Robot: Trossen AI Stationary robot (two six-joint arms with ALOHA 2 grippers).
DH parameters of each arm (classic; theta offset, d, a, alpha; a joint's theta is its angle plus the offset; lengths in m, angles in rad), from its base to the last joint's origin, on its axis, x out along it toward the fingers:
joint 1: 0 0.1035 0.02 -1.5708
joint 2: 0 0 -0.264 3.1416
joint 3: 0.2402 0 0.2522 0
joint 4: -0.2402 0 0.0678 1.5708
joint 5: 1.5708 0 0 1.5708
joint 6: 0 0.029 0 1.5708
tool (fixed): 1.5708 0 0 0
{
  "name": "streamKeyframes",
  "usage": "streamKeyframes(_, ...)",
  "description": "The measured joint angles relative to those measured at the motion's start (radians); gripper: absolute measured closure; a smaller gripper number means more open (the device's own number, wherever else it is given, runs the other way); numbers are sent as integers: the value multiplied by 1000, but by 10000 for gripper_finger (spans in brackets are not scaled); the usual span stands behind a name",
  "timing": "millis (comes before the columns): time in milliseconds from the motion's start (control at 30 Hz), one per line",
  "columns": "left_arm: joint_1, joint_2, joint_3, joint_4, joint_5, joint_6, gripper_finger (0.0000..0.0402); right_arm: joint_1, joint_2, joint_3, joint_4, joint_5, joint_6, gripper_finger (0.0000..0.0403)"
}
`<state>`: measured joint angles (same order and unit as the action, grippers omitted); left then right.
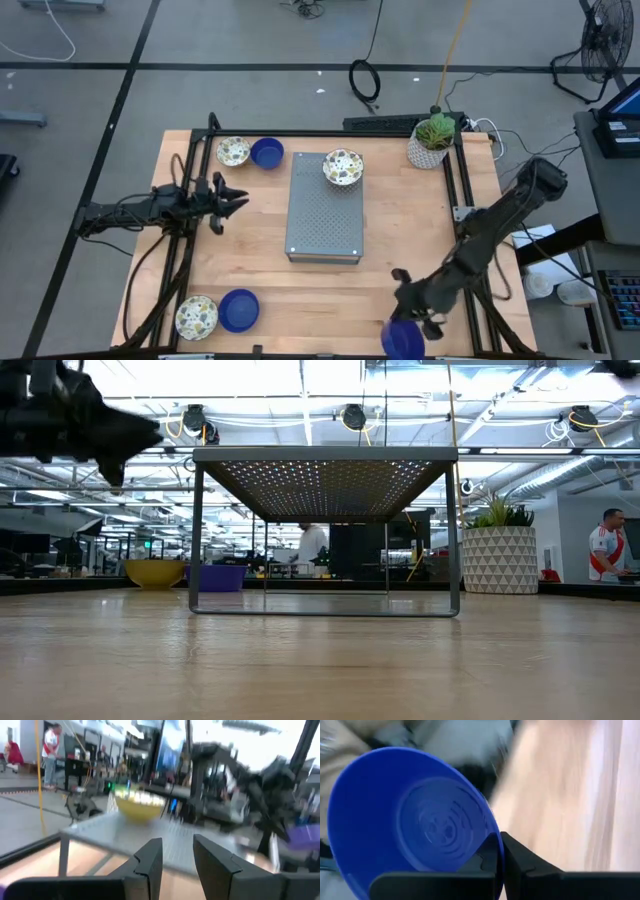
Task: Pick & Place Mini bowls
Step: Put the bottom right blue bowl on the shelf
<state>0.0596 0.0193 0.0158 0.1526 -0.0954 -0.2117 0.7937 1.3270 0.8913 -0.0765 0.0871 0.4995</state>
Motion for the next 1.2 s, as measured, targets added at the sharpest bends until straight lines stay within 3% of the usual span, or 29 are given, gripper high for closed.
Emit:
streamKeyframes(67,-4,3,0,59,21,-37,289,2,-20,0,104,42,-169,402)
streamKeyframes(167,-22,23,0,142,169,-45,289,-9,-30,-25,298,72,-400,402)
streamKeyframes(233,-43,50,0,194,278,-41,289,-30,-29,-60,441,69,-505,402)
streamKeyframes(300,-80,96,0,259,318,-30,289,-59,-28,-104,577,69,-546,402)
streamKeyframes(400,-148,199,0,385,299,23,289,-116,-18,-160,720,70,-565,402)
streamKeyframes(533,-242,394,0,636,270,43,289,-207,-18,-182,748,79,-640,402)
streamKeyframes(733,-303,649,14,906,228,209,289,-313,-18,-183,836,305,-811,402)
streamKeyframes(933,-306,762,46,967,136,299,289,-422,-18,-183,995,467,-1103,403)
streamKeyframes(1200,-291,929,194,912,-14,448,289,-661,-18,-183,1166,442,-1324,403)
